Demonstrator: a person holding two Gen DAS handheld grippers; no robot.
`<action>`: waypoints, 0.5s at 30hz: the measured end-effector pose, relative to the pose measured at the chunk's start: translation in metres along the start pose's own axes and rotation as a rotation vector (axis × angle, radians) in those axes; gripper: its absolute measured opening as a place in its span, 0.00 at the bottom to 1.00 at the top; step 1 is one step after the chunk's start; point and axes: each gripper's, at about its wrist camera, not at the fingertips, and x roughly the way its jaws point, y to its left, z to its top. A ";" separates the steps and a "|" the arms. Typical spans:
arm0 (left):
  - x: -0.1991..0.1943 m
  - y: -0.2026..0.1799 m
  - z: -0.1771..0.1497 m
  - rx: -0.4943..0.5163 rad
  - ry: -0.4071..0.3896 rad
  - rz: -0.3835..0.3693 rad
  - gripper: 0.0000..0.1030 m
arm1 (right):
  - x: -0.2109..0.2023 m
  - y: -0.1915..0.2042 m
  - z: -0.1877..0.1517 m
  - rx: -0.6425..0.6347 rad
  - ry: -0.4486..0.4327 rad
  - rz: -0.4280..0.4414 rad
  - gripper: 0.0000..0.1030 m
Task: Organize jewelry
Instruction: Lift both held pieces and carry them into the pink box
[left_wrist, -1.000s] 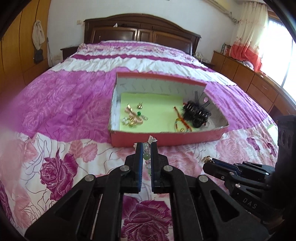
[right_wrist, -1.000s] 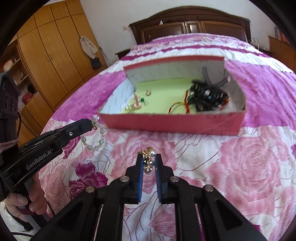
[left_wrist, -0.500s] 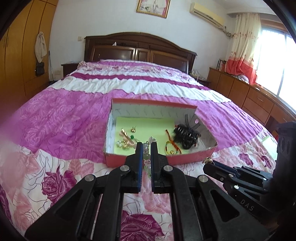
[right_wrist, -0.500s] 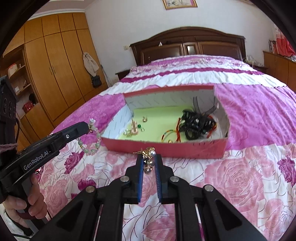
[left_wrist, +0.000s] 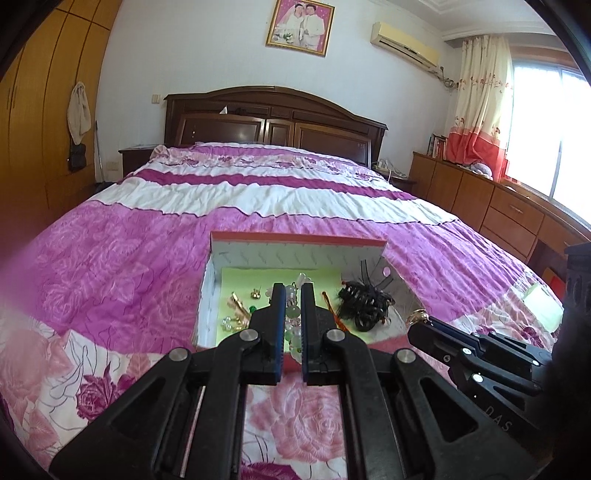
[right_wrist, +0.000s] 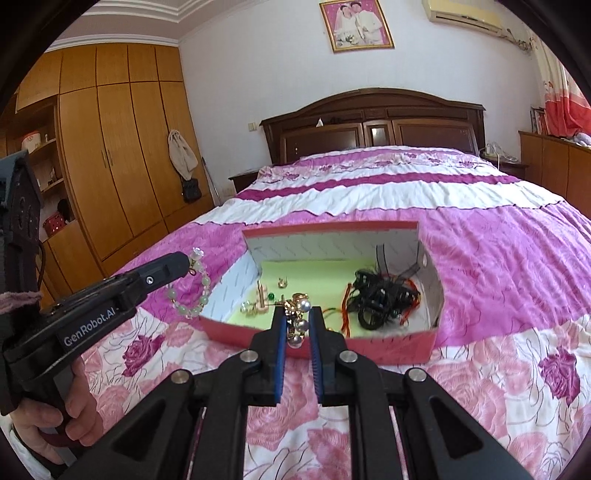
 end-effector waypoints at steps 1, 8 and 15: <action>0.001 0.000 0.001 0.000 -0.005 0.000 0.00 | 0.001 0.000 0.001 -0.001 -0.004 -0.001 0.13; 0.011 0.002 0.007 -0.004 -0.047 0.014 0.00 | 0.012 -0.001 0.012 -0.018 -0.046 -0.015 0.13; 0.026 0.005 0.012 0.012 -0.078 0.038 0.00 | 0.027 -0.004 0.021 -0.020 -0.092 -0.021 0.13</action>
